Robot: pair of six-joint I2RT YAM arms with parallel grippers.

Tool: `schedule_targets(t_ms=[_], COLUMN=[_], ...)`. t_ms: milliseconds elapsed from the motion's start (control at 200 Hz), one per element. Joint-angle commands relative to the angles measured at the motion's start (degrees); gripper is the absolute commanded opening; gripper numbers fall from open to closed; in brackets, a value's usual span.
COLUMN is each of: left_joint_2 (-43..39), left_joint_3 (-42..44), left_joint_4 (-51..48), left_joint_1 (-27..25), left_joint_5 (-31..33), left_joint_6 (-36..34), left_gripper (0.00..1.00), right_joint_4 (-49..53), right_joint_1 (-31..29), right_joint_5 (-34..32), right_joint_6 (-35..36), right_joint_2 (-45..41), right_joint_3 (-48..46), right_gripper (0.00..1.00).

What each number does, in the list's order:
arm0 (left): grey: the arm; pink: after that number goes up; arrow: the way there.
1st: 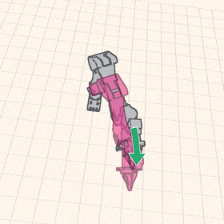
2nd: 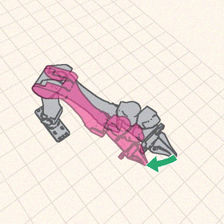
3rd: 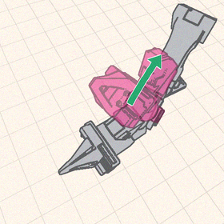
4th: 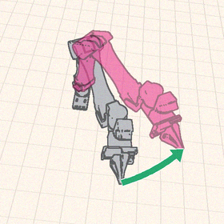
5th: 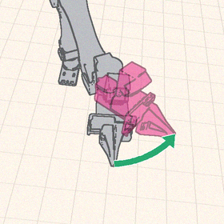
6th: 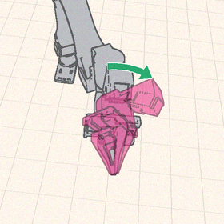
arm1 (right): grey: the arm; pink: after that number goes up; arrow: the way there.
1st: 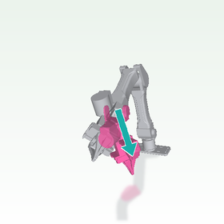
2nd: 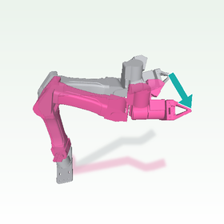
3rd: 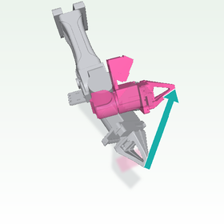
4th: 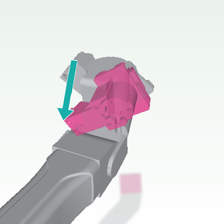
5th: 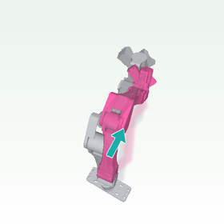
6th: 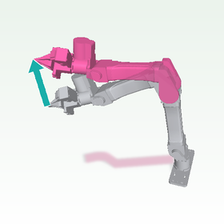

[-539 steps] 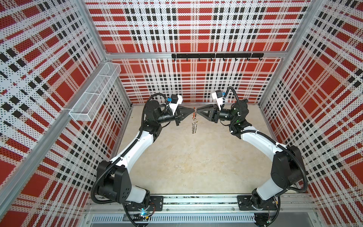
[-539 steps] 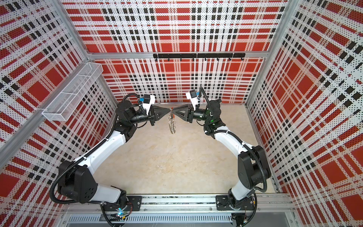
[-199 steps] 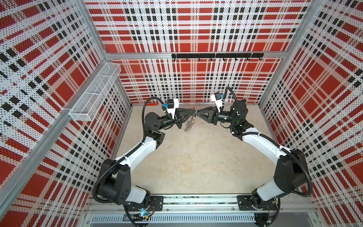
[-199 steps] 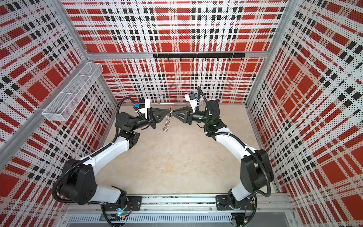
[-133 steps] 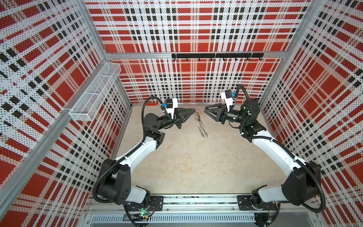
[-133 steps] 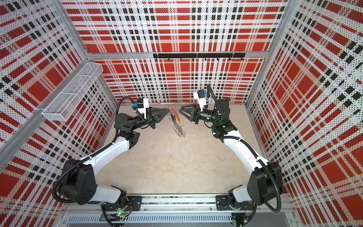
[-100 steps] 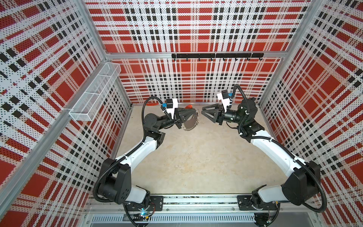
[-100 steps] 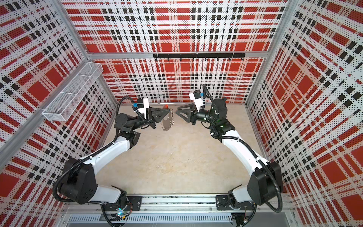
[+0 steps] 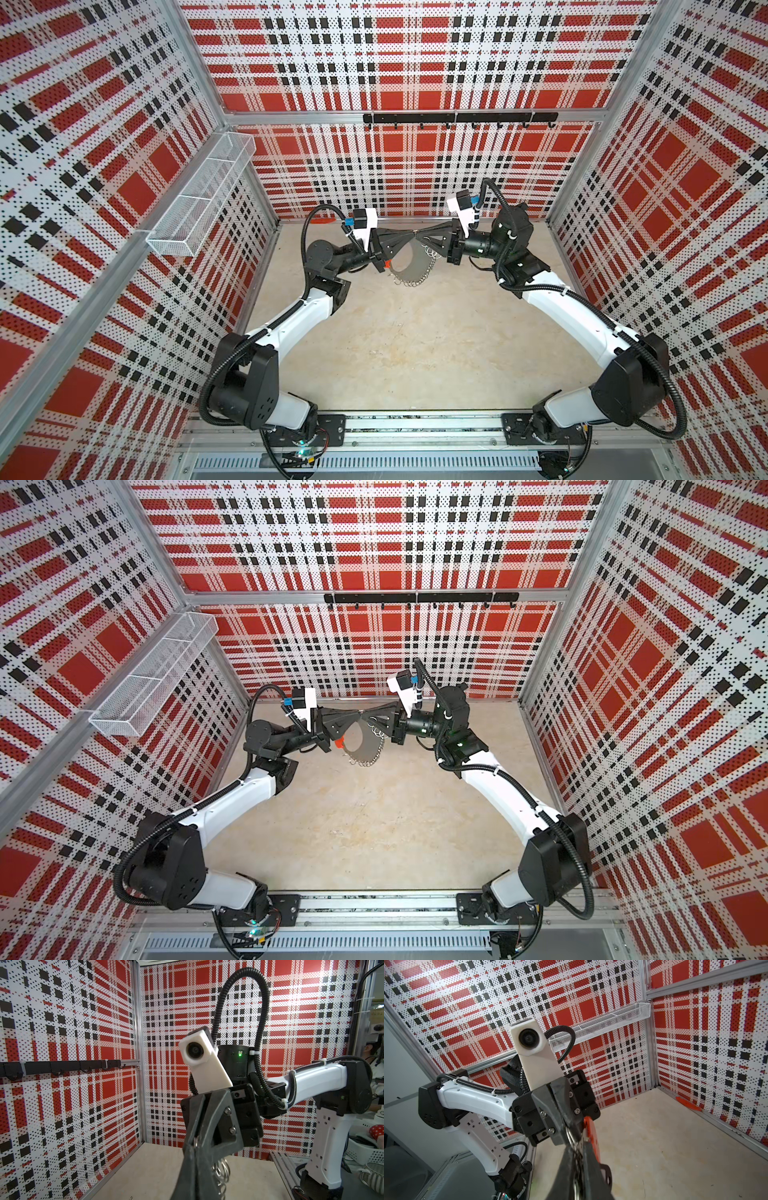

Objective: Put the keys on the keyring

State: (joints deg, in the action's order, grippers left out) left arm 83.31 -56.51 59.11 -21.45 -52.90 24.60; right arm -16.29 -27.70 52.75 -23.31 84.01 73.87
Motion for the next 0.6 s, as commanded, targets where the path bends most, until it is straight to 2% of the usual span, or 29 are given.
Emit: schedule_targets(t_ms=[0,145,165,215,296,366,506,546,596], left_joint_2=[0.1,0.2,0.2,-0.1,-1.5,-3.5,-4.7,-3.7,-2.0], left_joint_3=[-0.6,0.2,0.3,0.7,1.2,0.2,-9.2,-12.9,-17.1], left_joint_4=[3.1,2.7,2.4,1.5,-2.3,-12.4,-51.2,-60.9,-69.7], left_joint_1=[0.0,1.4,1.6,2.0,2.8,3.3,0.6,-0.8,-1.8], left_joint_5=[-0.8,-1.8,-1.9,-2.1,-1.9,-0.3,8.6,11.5,13.2], left_joint_6=[0.7,0.0,-0.3,-1.9,-7.5,-17.2,-48.5,-55.9,-61.6], left_gripper=[0.00,0.01,0.04,0.19,0.26,0.26,0.26,0.26,0.26], right_joint_4=[0.9,6.5,7.4,9.3,13.7,19.3,30.3,32.2,33.3], right_joint_1=[-0.4,-0.4,-0.4,-0.4,-0.4,-0.8,-2.4,-2.7,-2.8], right_joint_5=[-0.1,-1.9,-2.3,-3.5,-6.0,-9.3,-18.3,-20.0,-21.4], right_joint_6=[1.8,6.1,6.7,8.1,11.6,16.2,26.0,27.7,29.0], right_joint_2=[-0.2,-0.4,-0.3,-0.4,-0.4,-0.4,0.5,0.8,1.1], right_joint_3=[1.1,3.0,3.4,3.9,4.9,6.2,9.6,10.2,10.5], right_gripper=[0.05,0.00,0.00,0.00,0.00,0.00,0.00,0.00,0.00])
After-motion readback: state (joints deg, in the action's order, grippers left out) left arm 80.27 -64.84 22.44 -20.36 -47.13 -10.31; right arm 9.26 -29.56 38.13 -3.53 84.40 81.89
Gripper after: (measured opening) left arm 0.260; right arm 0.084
